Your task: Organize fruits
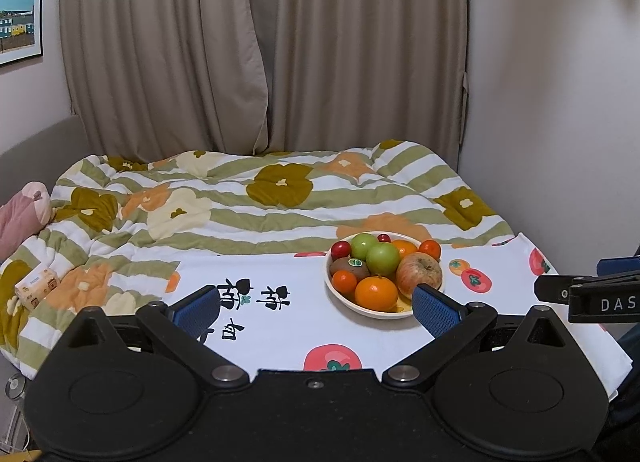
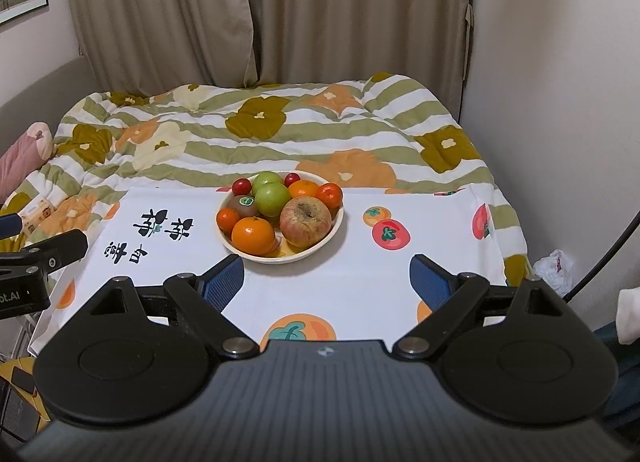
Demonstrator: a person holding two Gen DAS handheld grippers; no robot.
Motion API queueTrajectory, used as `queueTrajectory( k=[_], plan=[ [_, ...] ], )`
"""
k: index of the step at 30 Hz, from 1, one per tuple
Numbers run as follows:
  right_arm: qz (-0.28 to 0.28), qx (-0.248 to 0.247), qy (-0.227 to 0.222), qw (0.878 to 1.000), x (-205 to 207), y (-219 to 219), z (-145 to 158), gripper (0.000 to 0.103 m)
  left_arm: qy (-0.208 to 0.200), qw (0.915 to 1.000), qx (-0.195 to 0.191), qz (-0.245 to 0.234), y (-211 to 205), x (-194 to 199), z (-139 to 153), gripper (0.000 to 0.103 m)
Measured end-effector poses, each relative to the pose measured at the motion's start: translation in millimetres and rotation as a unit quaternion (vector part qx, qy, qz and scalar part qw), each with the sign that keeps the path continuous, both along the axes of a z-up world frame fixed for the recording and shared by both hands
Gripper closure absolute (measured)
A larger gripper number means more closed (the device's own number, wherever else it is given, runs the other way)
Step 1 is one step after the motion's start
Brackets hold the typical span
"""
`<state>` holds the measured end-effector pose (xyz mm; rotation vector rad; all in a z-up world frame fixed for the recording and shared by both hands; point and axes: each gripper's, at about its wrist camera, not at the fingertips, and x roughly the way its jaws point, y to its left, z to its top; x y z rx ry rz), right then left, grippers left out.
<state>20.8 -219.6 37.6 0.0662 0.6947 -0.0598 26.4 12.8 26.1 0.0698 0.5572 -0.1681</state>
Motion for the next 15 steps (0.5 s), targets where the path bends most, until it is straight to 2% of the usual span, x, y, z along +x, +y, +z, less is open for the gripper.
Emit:
queueTrajectory(
  k=[15],
  plan=[
    [0.0, 0.0, 0.0, 1.0, -0.9, 3.0, 0.3, 0.0, 0.0, 1.0, 0.001, -0.001, 2.2, -1.6, -0.9, 0.0]
  ],
)
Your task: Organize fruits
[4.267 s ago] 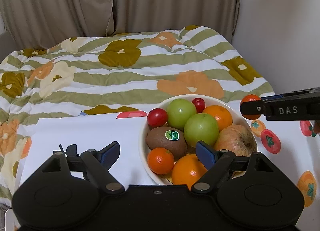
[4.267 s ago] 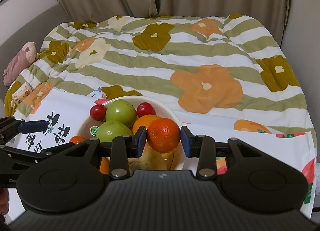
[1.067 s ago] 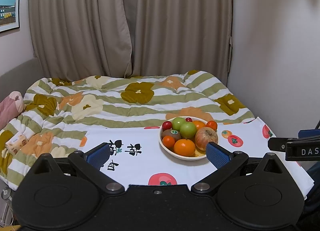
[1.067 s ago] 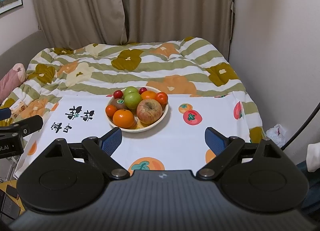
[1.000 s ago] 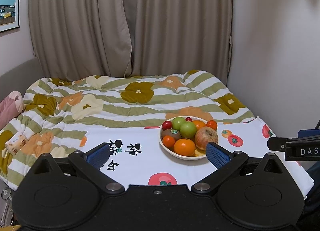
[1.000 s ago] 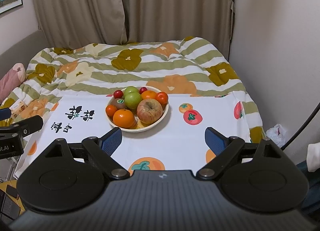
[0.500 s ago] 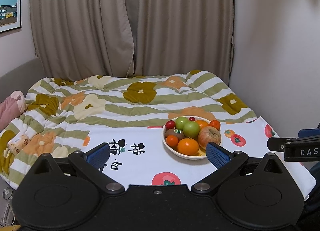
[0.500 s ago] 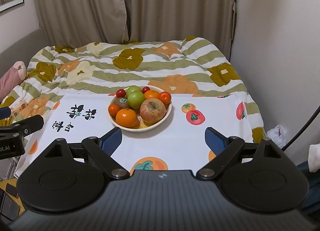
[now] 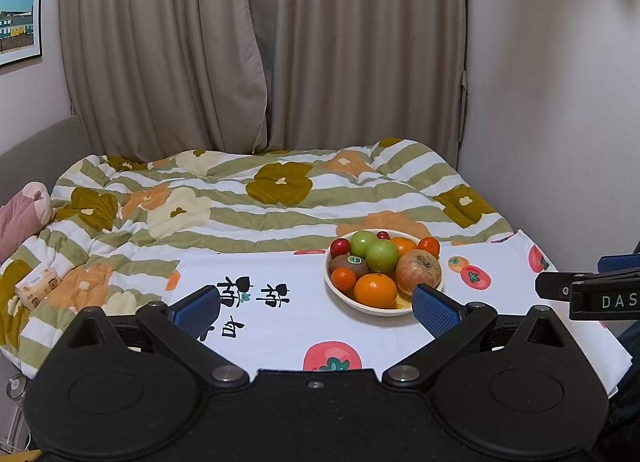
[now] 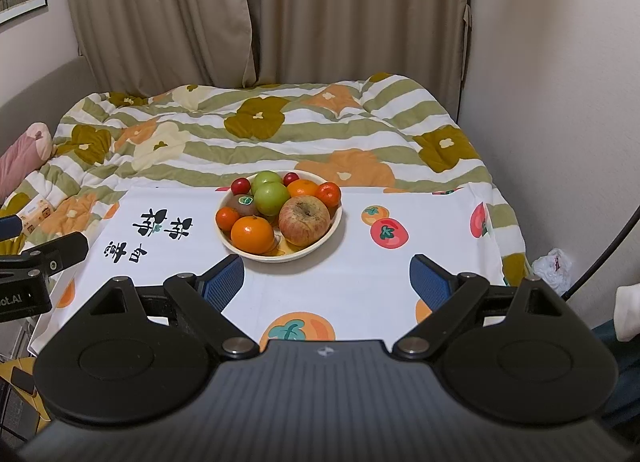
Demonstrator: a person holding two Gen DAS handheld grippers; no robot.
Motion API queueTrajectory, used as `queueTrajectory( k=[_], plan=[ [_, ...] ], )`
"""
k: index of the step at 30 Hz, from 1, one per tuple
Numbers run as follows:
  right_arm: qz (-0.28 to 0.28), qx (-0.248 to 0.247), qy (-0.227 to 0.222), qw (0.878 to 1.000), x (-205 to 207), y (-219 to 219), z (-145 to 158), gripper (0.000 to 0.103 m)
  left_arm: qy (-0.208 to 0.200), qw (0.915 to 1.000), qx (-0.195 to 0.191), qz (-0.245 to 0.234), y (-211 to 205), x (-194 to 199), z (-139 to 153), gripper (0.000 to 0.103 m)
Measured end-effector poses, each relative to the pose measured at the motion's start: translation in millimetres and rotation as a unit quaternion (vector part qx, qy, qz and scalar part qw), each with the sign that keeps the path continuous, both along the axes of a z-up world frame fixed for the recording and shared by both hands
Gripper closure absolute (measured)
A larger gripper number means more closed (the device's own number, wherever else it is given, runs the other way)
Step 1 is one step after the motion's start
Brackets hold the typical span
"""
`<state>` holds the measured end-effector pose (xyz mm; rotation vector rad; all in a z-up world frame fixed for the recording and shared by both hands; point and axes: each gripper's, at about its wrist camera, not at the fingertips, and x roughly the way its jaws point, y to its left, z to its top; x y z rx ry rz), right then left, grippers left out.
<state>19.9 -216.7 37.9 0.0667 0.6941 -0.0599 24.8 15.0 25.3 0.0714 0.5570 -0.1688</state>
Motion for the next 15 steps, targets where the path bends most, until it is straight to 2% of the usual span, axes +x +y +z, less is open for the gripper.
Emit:
queueTrajectory(
  k=[15],
  plan=[
    [0.002, 0.004, 0.006, 1.0, 2.4, -0.2, -3.6, 0.0, 0.003, 1.0, -0.003, 0.002, -6.2, 3.8, -5.8, 0.0]
  ],
)
